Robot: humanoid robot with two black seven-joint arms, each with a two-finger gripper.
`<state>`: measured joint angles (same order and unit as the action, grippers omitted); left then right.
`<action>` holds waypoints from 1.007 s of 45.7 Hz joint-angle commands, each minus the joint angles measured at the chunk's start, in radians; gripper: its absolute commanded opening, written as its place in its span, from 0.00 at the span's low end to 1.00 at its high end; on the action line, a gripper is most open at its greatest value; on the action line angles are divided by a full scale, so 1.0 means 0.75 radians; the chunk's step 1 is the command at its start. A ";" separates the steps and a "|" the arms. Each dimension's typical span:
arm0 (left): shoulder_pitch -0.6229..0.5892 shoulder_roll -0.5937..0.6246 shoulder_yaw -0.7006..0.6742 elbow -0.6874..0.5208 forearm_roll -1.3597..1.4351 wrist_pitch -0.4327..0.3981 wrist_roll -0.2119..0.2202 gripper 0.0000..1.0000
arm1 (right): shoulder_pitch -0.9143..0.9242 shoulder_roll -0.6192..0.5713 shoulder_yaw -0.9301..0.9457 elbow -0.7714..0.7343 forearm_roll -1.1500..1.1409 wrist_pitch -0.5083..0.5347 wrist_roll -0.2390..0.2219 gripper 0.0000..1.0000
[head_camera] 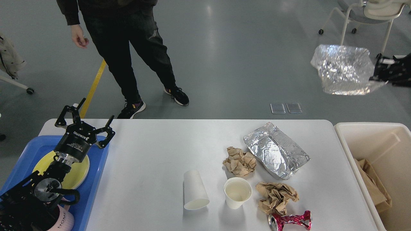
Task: Tidy desktop
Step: 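Grasp the crumpled foil with the right gripper and drop it into the bin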
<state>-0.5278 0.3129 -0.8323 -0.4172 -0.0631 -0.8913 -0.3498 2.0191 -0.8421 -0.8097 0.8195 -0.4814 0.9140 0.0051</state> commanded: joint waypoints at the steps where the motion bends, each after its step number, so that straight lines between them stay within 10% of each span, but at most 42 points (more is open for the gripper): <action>1: 0.002 0.002 -0.001 0.000 0.000 0.000 0.000 1.00 | 0.188 -0.066 -0.041 0.022 -0.088 0.061 0.010 0.00; 8: 0.002 0.002 -0.001 0.000 0.000 0.000 0.000 1.00 | 0.100 -0.125 -0.076 -0.027 -0.264 0.005 0.042 0.00; 22: 0.000 0.000 0.001 0.000 0.000 -0.002 0.000 1.00 | -0.926 -0.176 -0.049 -0.407 -0.242 -0.793 0.216 0.00; 41: 0.000 0.000 0.001 0.000 0.000 0.000 0.000 1.00 | -1.909 0.282 0.225 -0.790 0.233 -1.180 0.216 0.00; 44: 0.000 0.000 0.001 0.000 0.000 0.000 0.000 1.00 | -1.911 0.292 0.249 -0.782 0.233 -1.204 0.214 0.35; 46: 0.000 0.000 0.001 0.000 0.000 0.000 0.000 1.00 | -1.911 0.307 0.251 -0.782 0.233 -1.208 0.214 1.00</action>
<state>-0.5279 0.3129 -0.8312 -0.4173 -0.0625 -0.8913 -0.3498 0.5975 -0.6352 -0.6427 0.2325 -0.3083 0.0264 0.1667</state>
